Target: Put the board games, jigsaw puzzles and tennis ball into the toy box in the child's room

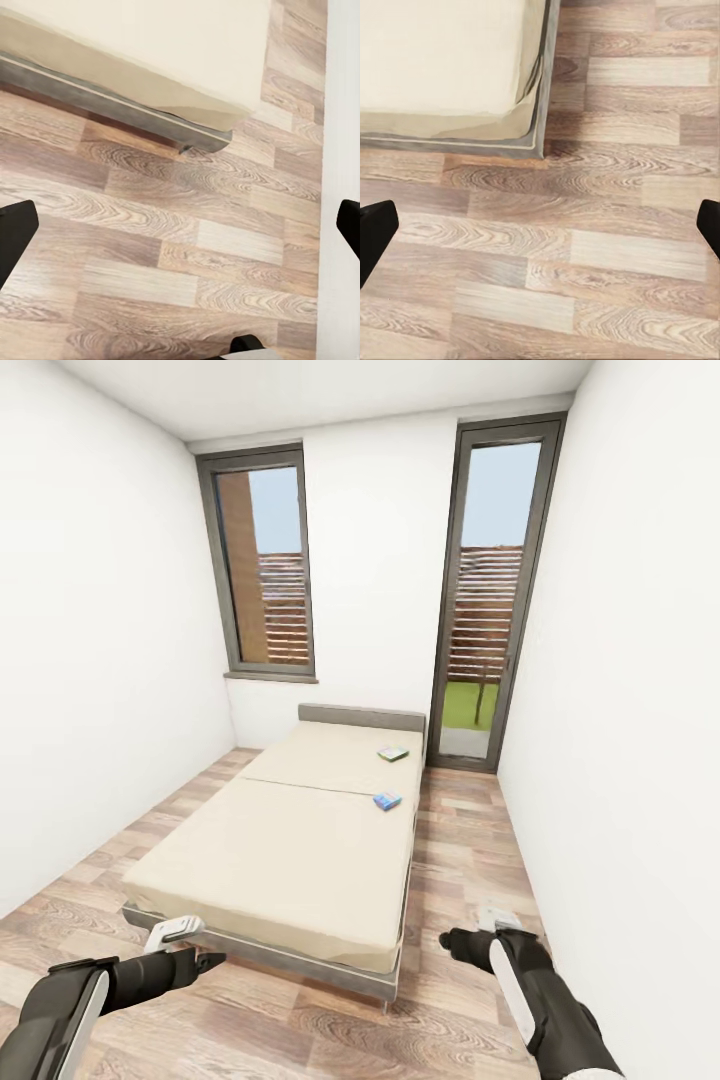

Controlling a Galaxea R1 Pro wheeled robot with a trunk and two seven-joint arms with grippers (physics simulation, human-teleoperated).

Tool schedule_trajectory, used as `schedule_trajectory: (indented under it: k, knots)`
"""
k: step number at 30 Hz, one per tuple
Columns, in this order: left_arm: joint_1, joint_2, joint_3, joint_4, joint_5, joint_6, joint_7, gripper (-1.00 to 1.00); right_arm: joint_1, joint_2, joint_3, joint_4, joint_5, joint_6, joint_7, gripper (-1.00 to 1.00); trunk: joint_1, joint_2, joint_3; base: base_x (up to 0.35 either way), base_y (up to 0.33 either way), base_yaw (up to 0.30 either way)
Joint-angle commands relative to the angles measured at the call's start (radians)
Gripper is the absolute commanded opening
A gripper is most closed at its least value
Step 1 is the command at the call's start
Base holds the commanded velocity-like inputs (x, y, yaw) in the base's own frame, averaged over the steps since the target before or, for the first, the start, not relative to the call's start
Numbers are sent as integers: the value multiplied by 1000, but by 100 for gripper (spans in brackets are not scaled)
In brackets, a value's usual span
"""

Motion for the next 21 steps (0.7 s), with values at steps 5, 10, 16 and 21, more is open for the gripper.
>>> schedule_trajectory:
  k: [5,10,16,21]
  knots:
    - [0,0,1,0,-1,6,-5,100,11,3,-1,-156,-11,104,-7,100,0,-1,-1,0,0,0]
    - [0,0,2,0,-1,6,-6,100,32,5,0,-213,-11,135,-7,100,0,-1,-1,0,0,0]
    - [0,0,3,0,1,6,-7,100,34,5,-1,-212,-10,136,-7,100,0,-1,-1,0,0,0]
    - [0,0,3,0,1,6,-7,100,35,5,-1,-211,-10,133,-7,100,0,-1,-1,0,0,0]
